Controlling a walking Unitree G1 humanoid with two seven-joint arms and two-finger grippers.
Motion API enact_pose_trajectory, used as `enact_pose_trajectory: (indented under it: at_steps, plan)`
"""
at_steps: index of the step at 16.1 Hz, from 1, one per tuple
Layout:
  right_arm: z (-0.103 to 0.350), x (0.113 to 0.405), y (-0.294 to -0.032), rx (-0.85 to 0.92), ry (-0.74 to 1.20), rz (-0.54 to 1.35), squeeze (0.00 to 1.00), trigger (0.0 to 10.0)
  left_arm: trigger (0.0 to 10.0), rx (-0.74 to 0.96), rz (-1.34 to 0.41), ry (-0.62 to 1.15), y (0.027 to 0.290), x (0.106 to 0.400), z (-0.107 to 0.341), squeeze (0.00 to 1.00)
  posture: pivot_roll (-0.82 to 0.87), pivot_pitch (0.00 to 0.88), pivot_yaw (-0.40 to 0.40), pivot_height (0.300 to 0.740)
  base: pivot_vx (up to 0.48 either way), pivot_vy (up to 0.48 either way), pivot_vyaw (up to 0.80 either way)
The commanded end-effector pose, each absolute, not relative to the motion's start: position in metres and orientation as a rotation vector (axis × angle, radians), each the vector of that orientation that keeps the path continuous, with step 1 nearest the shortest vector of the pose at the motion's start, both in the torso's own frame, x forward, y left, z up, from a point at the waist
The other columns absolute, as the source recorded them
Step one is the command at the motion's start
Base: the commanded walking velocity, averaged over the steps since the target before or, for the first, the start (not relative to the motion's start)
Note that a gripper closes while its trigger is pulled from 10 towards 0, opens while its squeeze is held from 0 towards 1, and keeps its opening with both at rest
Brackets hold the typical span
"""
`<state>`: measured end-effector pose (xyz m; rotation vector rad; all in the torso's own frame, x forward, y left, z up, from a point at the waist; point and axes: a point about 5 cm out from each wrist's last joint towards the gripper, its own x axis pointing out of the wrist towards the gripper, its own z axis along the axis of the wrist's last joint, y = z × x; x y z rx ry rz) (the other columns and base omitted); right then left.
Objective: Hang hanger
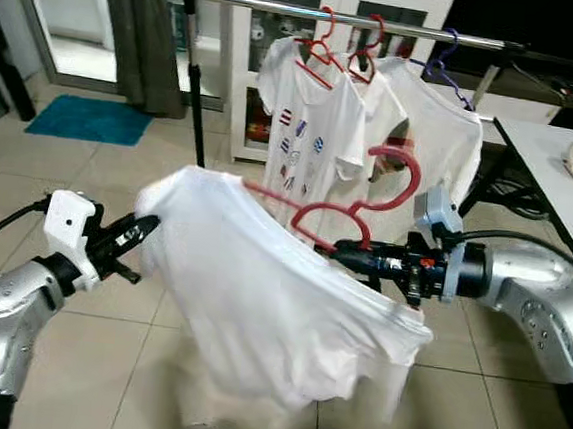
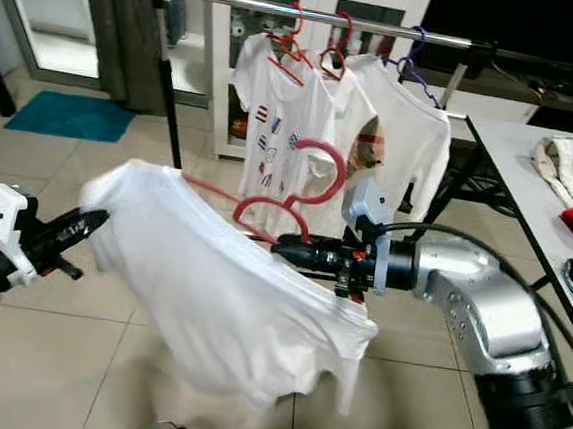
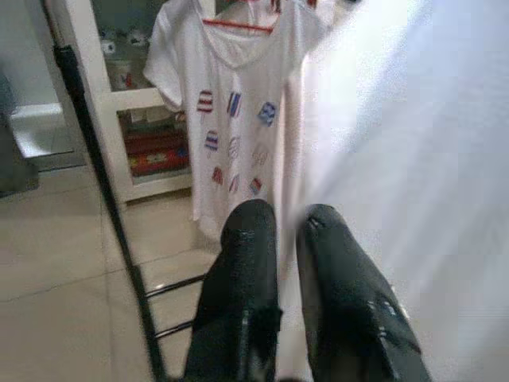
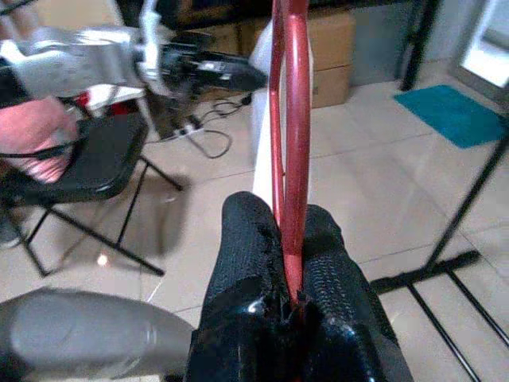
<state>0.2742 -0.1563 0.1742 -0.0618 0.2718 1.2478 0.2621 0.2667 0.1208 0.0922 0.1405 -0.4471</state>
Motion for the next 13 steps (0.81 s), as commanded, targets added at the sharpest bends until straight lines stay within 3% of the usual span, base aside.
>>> enact_pose_trajectory:
  at_steps: [1,5,6,8,9,13]
  plan:
    - [0.174,0.277,-0.162,-0.057,0.262,1.174,0.0,10.0,10.0,0.117,-0.421,0.165,0.269,0.259,0.121,1.0,-0.01,0.0,-0.019,0.74,0.0,0.0,0.0]
    - [0.153,0.277,-0.157,-0.032,0.279,0.996,0.0,10.0,10.0,0.142,-0.338,0.127,0.263,0.259,0.133,1.0,-0.01,0.0,-0.021,0.74,0.0,0.0,0.0]
    - [0.15,0.28,-0.155,-0.023,0.273,0.92,0.0,10.0,10.0,0.114,-0.328,0.076,0.251,0.264,0.141,1.0,0.0,0.0,-0.032,0.74,0.0,0.0,0.0]
    - [0.134,0.285,-0.145,0.015,0.285,0.73,0.0,10.0,10.0,0.103,-0.283,0.051,0.223,0.277,0.15,0.11,0.01,0.0,-0.043,0.74,0.0,0.0,0.0]
    - [0.125,0.288,-0.142,0.066,0.297,0.592,0.0,10.0,10.0,0.126,-0.27,0.038,0.209,0.281,0.151,0.0,0.01,0.0,-0.043,0.74,0.0,0.0,0.0]
    - [0.102,0.289,-0.137,0.02,0.305,0.347,0.0,10.0,10.0,0.13,-0.288,0.139,0.185,0.284,0.13,0.0,0.01,0.0,-0.028,0.74,0.0,0.0,0.0]
